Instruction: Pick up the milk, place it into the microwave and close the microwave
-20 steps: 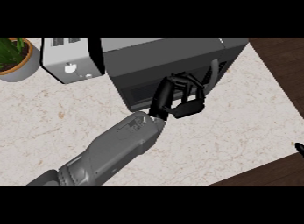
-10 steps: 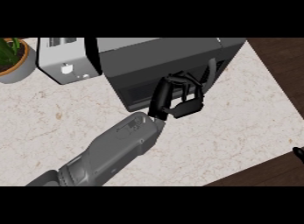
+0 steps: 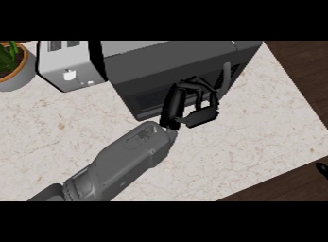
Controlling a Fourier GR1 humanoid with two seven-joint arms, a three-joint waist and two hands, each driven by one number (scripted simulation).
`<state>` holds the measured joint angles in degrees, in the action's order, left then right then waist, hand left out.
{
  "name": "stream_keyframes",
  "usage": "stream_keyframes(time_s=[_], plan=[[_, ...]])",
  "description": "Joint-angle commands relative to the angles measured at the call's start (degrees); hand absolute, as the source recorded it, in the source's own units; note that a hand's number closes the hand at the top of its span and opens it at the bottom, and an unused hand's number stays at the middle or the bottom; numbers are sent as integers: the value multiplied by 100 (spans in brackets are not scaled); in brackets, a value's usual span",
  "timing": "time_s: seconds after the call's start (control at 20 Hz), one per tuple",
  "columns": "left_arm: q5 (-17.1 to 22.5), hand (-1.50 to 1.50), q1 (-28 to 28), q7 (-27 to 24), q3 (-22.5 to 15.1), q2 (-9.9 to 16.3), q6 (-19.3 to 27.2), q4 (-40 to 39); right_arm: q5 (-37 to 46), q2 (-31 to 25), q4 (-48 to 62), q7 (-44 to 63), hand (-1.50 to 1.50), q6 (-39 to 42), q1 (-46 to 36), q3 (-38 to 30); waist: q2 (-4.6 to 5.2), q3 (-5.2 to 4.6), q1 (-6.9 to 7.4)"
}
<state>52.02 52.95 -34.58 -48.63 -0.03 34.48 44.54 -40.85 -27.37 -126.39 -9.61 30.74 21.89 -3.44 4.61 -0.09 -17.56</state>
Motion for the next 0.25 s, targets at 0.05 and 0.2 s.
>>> stream_keyframes(time_s=[0.05, 0.2], plan=[[183, 150, 344, 45, 280, 3, -31, -598, -103, -132, -40, 81, -150, 41, -11, -65, 92, -1, -57], [250, 150, 327, -48, 265, 3, 1, -608, -116, -122, -72, 92, -150, 32, -18, -39, 111, 0, -105]])
